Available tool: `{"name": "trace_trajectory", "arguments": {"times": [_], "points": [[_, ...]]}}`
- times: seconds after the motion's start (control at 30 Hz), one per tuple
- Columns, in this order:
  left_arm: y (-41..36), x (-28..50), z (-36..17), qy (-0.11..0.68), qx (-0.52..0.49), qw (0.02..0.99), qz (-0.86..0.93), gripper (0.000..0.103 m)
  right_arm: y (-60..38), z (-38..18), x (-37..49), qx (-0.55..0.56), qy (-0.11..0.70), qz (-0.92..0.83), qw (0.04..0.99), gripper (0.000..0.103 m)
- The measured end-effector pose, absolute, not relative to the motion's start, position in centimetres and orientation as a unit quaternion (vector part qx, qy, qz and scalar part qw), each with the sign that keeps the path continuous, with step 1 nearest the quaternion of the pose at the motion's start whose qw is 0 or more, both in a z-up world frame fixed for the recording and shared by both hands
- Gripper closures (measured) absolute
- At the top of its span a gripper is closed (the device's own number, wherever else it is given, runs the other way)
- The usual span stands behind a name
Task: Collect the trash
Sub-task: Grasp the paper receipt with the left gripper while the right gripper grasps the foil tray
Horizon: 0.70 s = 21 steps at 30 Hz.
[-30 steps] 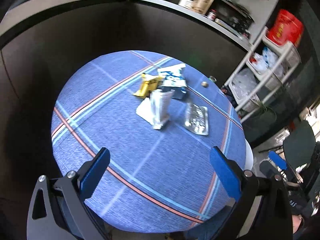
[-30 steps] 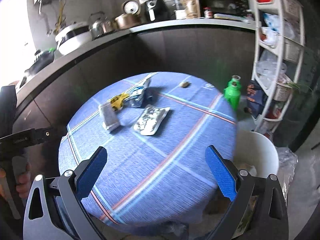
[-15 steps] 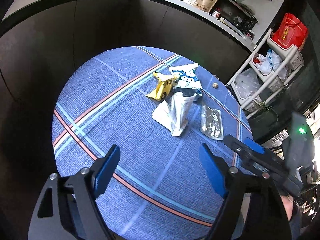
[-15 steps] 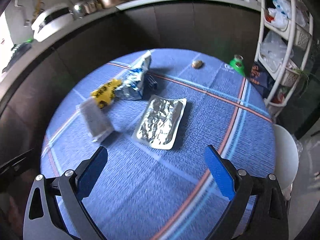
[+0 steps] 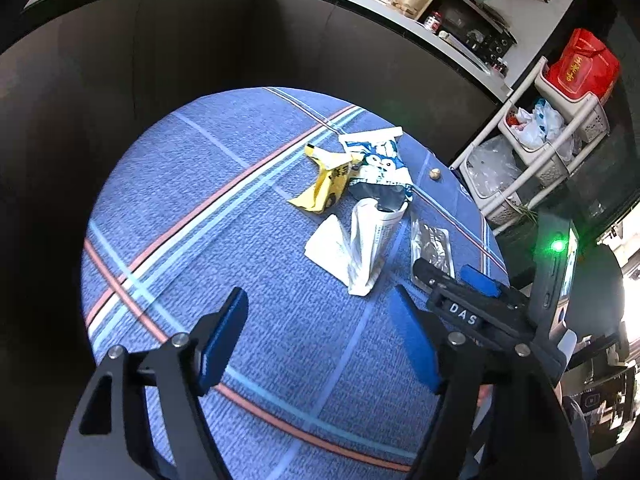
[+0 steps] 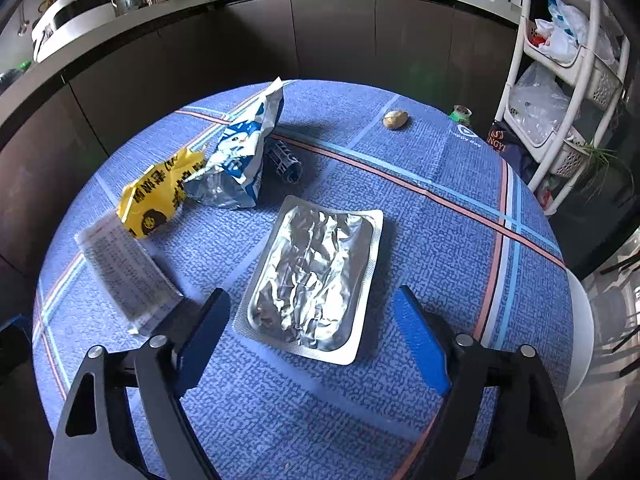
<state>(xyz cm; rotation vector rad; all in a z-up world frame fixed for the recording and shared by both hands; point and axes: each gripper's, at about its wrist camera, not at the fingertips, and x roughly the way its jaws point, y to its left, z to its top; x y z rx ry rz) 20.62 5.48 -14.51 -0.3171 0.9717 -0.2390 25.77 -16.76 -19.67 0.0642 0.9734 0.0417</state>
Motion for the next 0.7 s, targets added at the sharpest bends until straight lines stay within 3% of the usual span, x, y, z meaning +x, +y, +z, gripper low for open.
{"name": "trace_trajectory", "arguments": {"times": [0.1,0.23,0.3,0.37,0.5,0.57,0.6,0.7], "points": [[4.7,21.5,-14.9,0.467,-0.149,0.863,-0.123,0.031,-17.1,-20.2,25.6,0.028,0.472,0.022,0.881,0.052],[3.7,22.5,-15.4,0.469,-0.151,0.860,-0.134,0.032,-17.7,-20.1,25.0,0.033,0.469,0.038,0.882,0.057],[3.1,23.2,-15.7,0.470,-0.151,0.859,-0.137,0.032,-18.2,-19.8,24.6,0.037,0.467,0.042,0.883,0.077],[2.4,24.0,-15.8,0.468,-0.149,0.860,-0.140,0.032,-18.6,-19.7,24.4,0.049,0.469,0.052,0.880,0.082],[1.5,25.5,-16.3,0.469,-0.143,0.860,-0.141,0.034,-19.1,-19.5,24.0,0.051,0.469,0.058,0.880,0.080],[1.0,26.2,-16.5,0.472,-0.139,0.858,-0.145,0.042,-19.0,-19.5,24.0,0.050,0.469,0.060,0.880,0.045],[0.8,26.6,-16.6,0.474,-0.137,0.857,-0.149,0.044,-18.9,-19.2,23.9,0.051,0.462,0.060,0.884,0.039],[0.5,27.5,-17.1,0.482,-0.135,0.852,-0.153,0.055,-18.4,-18.6,24.1,0.037,0.451,0.060,0.890,0.032]]}}
